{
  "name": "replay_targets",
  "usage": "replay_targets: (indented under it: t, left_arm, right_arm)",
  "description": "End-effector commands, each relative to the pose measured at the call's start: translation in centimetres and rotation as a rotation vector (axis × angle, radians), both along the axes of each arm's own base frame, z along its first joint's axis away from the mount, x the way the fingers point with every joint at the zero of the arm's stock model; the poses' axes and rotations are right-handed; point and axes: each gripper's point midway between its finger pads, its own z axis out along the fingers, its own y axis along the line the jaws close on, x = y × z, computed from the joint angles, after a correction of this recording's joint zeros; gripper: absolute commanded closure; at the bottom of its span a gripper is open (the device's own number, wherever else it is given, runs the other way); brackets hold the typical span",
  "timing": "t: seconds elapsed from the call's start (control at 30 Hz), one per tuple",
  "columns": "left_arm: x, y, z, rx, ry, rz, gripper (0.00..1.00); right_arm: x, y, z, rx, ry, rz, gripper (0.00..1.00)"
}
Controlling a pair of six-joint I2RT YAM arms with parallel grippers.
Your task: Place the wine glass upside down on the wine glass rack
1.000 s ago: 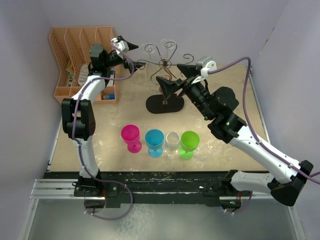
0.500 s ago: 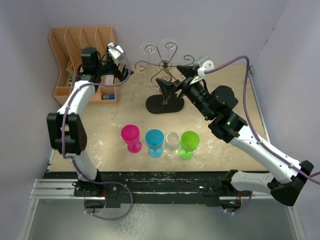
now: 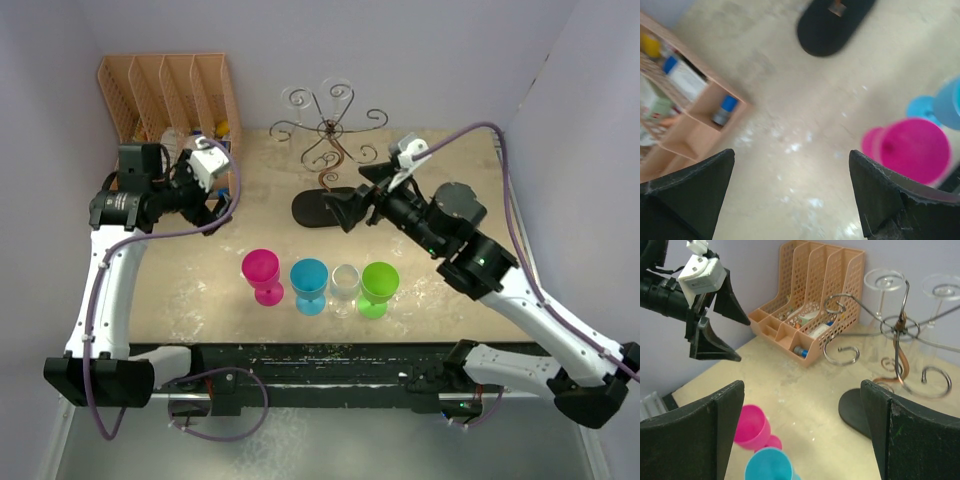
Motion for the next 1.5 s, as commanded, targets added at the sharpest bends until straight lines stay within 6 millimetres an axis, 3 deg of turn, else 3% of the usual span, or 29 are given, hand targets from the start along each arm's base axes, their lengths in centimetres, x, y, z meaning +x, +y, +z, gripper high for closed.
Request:
replay_targets:
  t: [0.0, 0.23, 0.33, 0.5, 0.63, 0.7, 0.83, 0.9, 0.97, 1.1, 1.17, 1.23, 1.37, 1.47]
  left_arm:
    - [-7.2, -1.6, -3.1, -0.021, 0.273, -0.127, 0.03]
    - [-10.0, -2.8, -4.1, -0.002, 0.411, -0.183, 0.0]
    - [-10.4, -3.4, -5.8, 0.051, 0.482, -0.208, 0.0]
    - [-8.6, -5.4, -8.4, 0.084, 0.522, -0.173, 0.02]
    - [-6.7, -5.5, -10.0, 0.101, 0.534, -0.134, 0.07]
    - [-5.7, -5.4, -10.7, 0.118, 0.512, -0.117, 0.11]
    - [-4.8, -5.5, -12.0, 0.131, 0.516, -0.124, 0.15]
    - [-4.7, -5.5, -12.9, 0.14, 0.541, -0.13, 0.27]
    - [-4.7, -5.6, -13.5, 0.141, 0.561, -0.135, 0.55]
    - [-5.7, -5.9, -14.2, 0.127, 0.609, -0.151, 1.0]
    - [-6.4, -5.6, -13.5, 0.136, 0.606, -0.156, 1.0]
    - [-6.8, -5.1, -11.4, 0.155, 0.538, -0.165, 1.0]
    - [-7.5, -3.5, -4.1, 0.206, 0.318, -0.169, 1.0]
    - [-9.0, -3.2, 2.7, 0.19, 0.112, -0.197, 1.0]
  right_arm:
    - [-2.6, -2.4, 0.0, 0.035, 0.034, 0.012, 0.0]
    - [-4.7, -2.3, -5.0, -0.116, 0.139, 0.104, 0.0]
    - [-5.5, -2.2, -7.1, -0.182, 0.182, 0.148, 0.0]
    - [-5.9, -2.3, -5.9, -0.176, 0.149, 0.167, 0.0]
    - [-5.5, -1.6, -2.7, -0.157, 0.077, 0.184, 0.0]
    - [-5.1, -0.7, -1.4, -0.143, 0.053, 0.205, 0.0]
    - [-3.7, 1.4, -1.0, -0.152, 0.066, 0.232, 0.0]
    - [-3.0, 1.8, -0.7, -0.15, 0.063, 0.217, 0.0]
    - [-2.9, 2.1, -0.3, -0.141, 0.048, 0.224, 0.0]
    - [-3.7, 2.1, 1.4, -0.078, 0.007, 0.252, 0.0]
    - [-3.8, 1.5, 2.5, -0.04, -0.008, 0.227, 0.0]
    - [-3.7, 1.0, 3.4, -0.018, -0.024, 0.203, 0.0]
    - [-2.3, -0.5, 4.3, 0.01, -0.02, 0.079, 0.0]
    - [-0.6, -3.6, 5.9, 0.116, -0.017, -0.112, 0.0]
